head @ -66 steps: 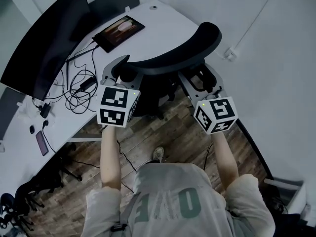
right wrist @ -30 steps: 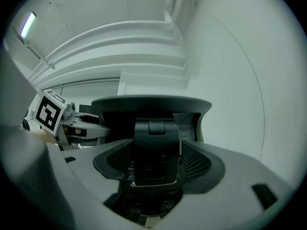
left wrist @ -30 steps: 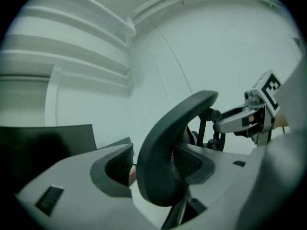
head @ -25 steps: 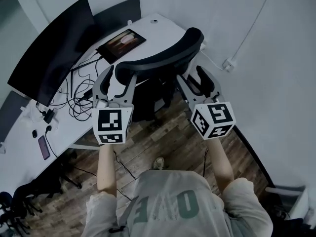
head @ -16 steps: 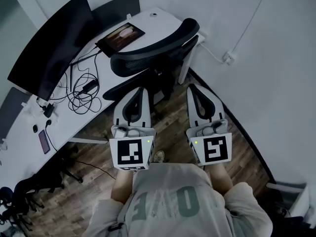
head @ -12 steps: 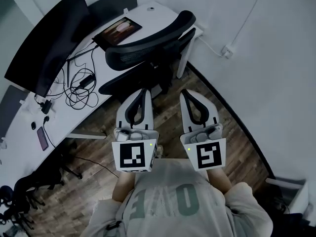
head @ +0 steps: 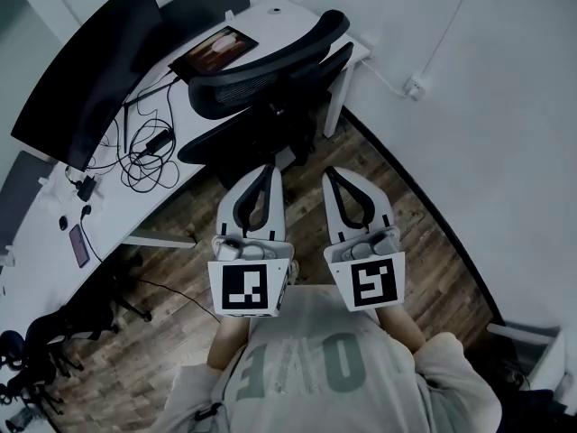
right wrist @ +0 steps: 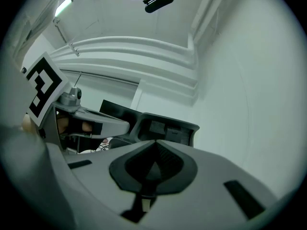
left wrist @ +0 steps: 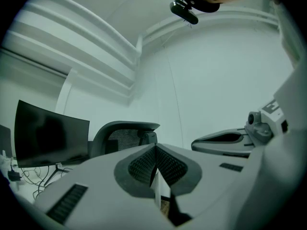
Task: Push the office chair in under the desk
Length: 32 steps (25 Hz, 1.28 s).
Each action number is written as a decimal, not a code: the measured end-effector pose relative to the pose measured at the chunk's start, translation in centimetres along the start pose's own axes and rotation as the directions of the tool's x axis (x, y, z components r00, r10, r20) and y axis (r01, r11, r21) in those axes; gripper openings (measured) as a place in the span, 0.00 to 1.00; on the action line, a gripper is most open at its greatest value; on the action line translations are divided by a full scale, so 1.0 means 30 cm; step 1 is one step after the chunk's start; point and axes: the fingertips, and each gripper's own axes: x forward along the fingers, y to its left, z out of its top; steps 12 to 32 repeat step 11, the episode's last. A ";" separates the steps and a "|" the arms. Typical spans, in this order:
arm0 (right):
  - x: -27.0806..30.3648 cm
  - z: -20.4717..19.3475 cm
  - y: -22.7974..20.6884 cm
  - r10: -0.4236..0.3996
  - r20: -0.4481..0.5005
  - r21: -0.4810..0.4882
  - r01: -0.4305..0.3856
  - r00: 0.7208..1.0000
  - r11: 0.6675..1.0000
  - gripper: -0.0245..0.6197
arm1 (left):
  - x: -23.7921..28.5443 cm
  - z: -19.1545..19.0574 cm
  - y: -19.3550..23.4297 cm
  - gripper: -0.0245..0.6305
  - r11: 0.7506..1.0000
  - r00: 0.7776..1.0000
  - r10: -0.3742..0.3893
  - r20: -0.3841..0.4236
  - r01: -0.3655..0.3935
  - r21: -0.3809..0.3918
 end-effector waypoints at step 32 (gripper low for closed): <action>-0.018 0.011 0.014 0.026 0.028 0.034 -0.027 0.999 0.999 0.07 | -0.060 -0.016 0.012 0.06 0.997 0.998 0.059 -0.012 -0.058 0.044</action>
